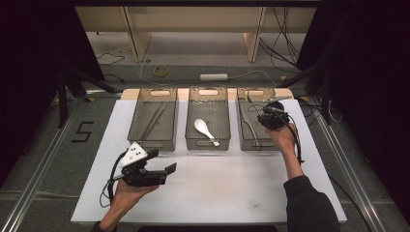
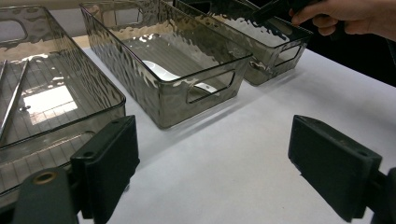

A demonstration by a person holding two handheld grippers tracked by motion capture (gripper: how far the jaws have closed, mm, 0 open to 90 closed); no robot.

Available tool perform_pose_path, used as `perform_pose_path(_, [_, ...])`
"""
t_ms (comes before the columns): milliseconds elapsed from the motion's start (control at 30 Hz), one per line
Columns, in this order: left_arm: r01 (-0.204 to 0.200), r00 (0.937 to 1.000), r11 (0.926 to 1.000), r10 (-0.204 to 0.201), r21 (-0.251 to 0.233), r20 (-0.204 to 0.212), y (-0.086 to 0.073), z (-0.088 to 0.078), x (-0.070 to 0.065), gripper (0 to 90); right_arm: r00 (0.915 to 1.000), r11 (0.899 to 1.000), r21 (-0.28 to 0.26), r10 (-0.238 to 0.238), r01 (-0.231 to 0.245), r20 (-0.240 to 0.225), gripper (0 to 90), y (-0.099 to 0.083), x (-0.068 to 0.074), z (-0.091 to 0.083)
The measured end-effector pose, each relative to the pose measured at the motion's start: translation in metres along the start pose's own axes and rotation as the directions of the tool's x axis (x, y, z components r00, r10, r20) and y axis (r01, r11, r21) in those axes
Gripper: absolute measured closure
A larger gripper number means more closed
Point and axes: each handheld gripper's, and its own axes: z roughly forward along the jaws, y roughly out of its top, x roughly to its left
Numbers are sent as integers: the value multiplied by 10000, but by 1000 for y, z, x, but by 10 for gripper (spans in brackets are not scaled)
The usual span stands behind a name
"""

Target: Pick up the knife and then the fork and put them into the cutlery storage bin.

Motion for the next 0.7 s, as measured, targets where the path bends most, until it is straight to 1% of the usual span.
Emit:
perform_pose_path(133, [-13,10000,10000,13,43,14,0,1,-1,156,10000,9999,102,52,-52,-26,873,0,2,4])
perform_pose_path(267, [-23,10000,10000,23,61,10,0,0,-1,156,9996,9992,273,288,-287,-41,872,0,3,8])
perform_pose_path(467, [-6,10000,10000,6,82,4,0,1,-1,156,9994,9987,390,327,-324,-84,871,-2,3,12])
perform_pose_path(700, [-45,10000,10000,45,75,-5,0,1,-1,156,9986,9970,586,505,-496,-147,868,-4,4,15])
